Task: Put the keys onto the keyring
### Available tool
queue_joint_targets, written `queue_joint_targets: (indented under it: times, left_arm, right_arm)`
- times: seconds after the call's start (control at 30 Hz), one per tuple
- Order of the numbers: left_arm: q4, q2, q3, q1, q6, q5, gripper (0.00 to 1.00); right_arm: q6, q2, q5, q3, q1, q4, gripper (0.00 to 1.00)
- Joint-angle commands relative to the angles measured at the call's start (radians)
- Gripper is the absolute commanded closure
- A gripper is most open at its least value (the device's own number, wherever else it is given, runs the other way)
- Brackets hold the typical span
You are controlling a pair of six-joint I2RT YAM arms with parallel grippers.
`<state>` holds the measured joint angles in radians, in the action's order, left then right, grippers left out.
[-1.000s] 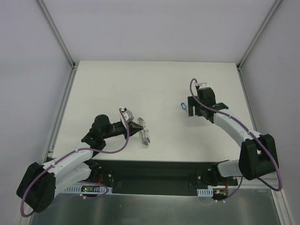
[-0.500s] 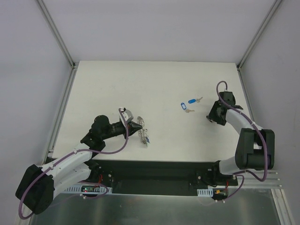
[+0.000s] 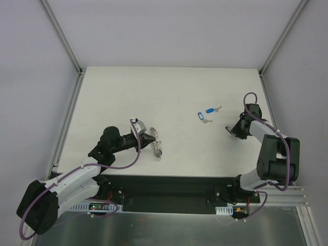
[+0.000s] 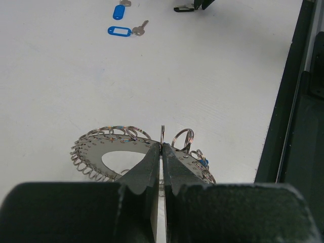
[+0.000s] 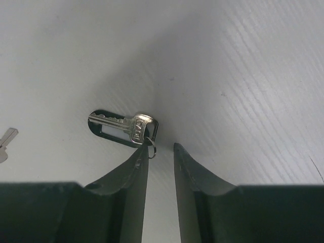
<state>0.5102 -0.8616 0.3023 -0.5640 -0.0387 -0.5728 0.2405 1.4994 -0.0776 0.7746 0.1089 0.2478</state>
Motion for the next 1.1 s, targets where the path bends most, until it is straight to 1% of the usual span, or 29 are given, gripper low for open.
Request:
queue_joint_targets:
  times: [0.0,0.1,0.23,0.27,0.33,0.47,0.53,0.63,0.7,0.73,0.77,0.8,0.83,0.87,0.9,0.93,0.97,1.0,1.03,1.07]
  left_arm:
    - [0.021,0.018,0.026,-0.010,-0.013,0.002,1.00]
    - [0.021,0.018,0.026,-0.010,-0.015,0.002,1.00]
    - [0.021,0.018,0.026,-0.008,-0.013,0.002,1.00]
    - [0.021,0.018,0.026,-0.010,-0.015,0.001,1.00]
    - [0.021,0.018,0.026,-0.010,-0.015,0.001,1.00]
    - [0.021,0.016,0.026,-0.011,-0.015,0.001,1.00]
    - [0.021,0.016,0.026,-0.011,-0.013,0.002,1.00]
    - [0.021,0.015,0.026,-0.010,-0.016,0.007,1.00]
    - [0.021,0.013,0.024,-0.010,-0.017,0.008,1.00]
    - [0.019,0.013,0.026,-0.011,-0.018,0.007,1.00]
    - [0.019,0.013,0.026,-0.011,-0.015,0.007,1.00]
    - [0.019,0.010,0.026,-0.010,-0.015,0.007,1.00]
    - [0.019,0.009,0.027,-0.010,-0.015,0.010,1.00]
    - [0.019,0.009,0.027,-0.010,-0.015,0.011,1.00]
    - [0.017,0.001,0.029,-0.010,-0.016,0.014,1.00]
    - [0.016,-0.001,0.031,-0.010,-0.017,0.016,1.00]
    - [0.014,-0.002,0.031,-0.010,-0.017,0.019,1.00]
    - [0.014,-0.004,0.032,-0.010,-0.015,0.016,1.00]
    - [0.014,-0.005,0.032,-0.010,-0.016,0.017,1.00]
    - [0.013,-0.002,0.032,-0.010,-0.013,0.019,1.00]
  right_arm:
    - [0.043,0.007,0.038,-0.009,0.032,-0.039,0.71]
    - [0.049,0.018,0.052,-0.008,0.044,-0.044,0.73]
    - [0.054,0.024,0.067,-0.018,0.060,-0.064,0.78]
    - [0.052,0.027,0.100,-0.020,0.066,-0.065,0.81]
    - [0.052,0.027,0.111,-0.023,0.067,-0.071,0.82]
    - [0.046,0.024,0.128,-0.026,0.071,-0.073,0.95]
    - [0.036,0.012,0.139,-0.026,0.071,-0.071,0.99]
    - [0.002,-0.017,0.145,-0.017,0.069,-0.055,0.99]
    - [-0.027,-0.066,0.147,-0.014,0.064,-0.044,0.99]
    - [-0.047,-0.088,0.144,-0.011,0.048,-0.022,0.99]
    - [-0.100,-0.123,0.139,-0.005,0.031,-0.012,0.99]
    - [-0.124,-0.146,0.101,0.006,0.005,0.004,0.99]
    - [-0.156,-0.166,0.078,0.011,-0.065,0.034,0.99]
    - [-0.212,-0.213,0.020,0.011,-0.107,0.044,0.99]
    - [-0.234,-0.240,-0.057,0.000,-0.159,0.047,0.99]
    - [-0.275,-0.263,-0.088,-0.008,-0.266,0.045,0.99]
    - [-0.332,-0.287,-0.109,-0.011,-0.317,0.044,0.99]
    - [-0.351,-0.318,-0.151,-0.015,-0.360,0.045,0.99]
    - [-0.365,-0.335,-0.181,-0.020,-0.435,0.062,0.99]
    - [-0.381,-0.350,-0.212,-0.024,-0.464,0.071,0.99]
